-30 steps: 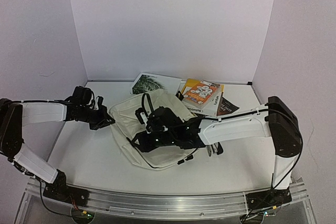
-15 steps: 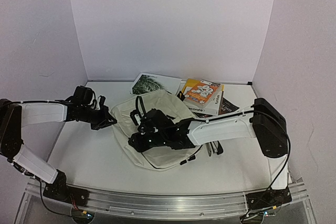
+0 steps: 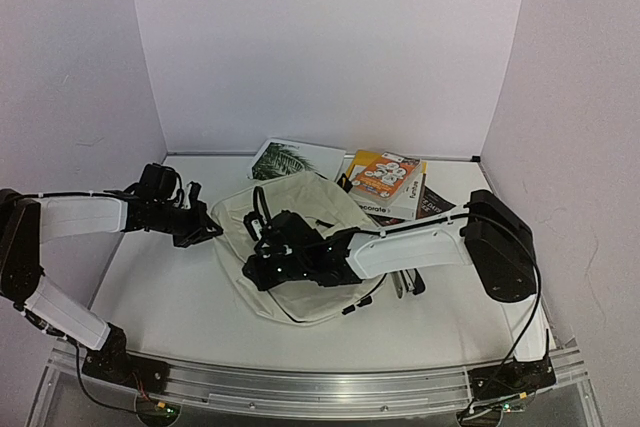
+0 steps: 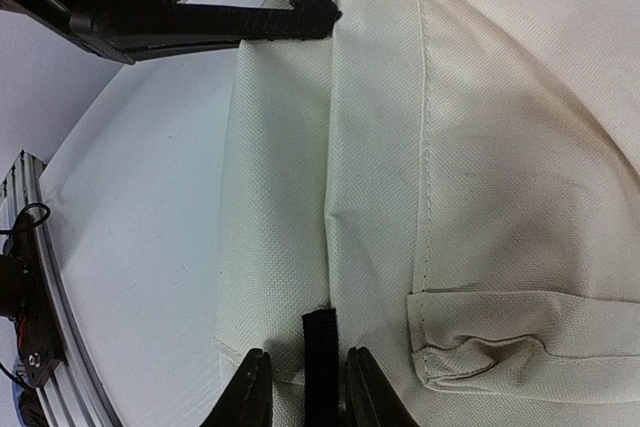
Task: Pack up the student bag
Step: Unzip the student bag at the center of the board.
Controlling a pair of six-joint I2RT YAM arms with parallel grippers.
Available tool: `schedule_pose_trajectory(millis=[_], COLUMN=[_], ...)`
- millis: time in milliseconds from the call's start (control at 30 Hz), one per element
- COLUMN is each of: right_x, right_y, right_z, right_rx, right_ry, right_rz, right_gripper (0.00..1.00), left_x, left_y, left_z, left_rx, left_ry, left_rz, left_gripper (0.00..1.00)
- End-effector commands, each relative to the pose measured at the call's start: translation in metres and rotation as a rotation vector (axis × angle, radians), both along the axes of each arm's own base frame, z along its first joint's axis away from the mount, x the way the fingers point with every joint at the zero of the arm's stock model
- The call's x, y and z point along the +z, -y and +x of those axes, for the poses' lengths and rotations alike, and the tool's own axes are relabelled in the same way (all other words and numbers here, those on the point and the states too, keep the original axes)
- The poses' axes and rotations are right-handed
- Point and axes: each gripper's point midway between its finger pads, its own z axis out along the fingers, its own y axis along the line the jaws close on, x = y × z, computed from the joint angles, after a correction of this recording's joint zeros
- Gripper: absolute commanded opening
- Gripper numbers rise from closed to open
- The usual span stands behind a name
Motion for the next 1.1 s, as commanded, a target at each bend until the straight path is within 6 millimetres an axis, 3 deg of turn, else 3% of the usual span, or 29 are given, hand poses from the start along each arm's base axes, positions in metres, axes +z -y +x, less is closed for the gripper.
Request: schedule_pose_trajectory(millis=[0, 200, 600, 1067], right_x=[0.011, 0.006, 0.025, 0.023], right_y=[-0.009, -0.007, 0.003, 0.025], right_z=[0.008, 0.007, -0.005, -0.029], right_rx=[-0.025, -0.027, 0.015, 0.054], right_ry=[0.034, 0.020, 0.026, -0.056], right_rz=[0.028, 0.022, 0.069, 0.071], right_gripper=[0.21, 0.00, 0.00, 0.00], left_x=[0.035, 0.033, 0.016, 0.004], left_y=[0.012, 0.010, -0.008, -0.019], left_z=[0.007, 0.008, 0.016, 0.039], left_rx=[-0.051, -0.035, 0.092, 0.160], left_ry=[0.108, 0.105, 0.051, 0.036], left_rz=[-0.043, -0.038, 0.036, 0.099], left_gripper=[0.00, 0.00, 0.00, 0.00])
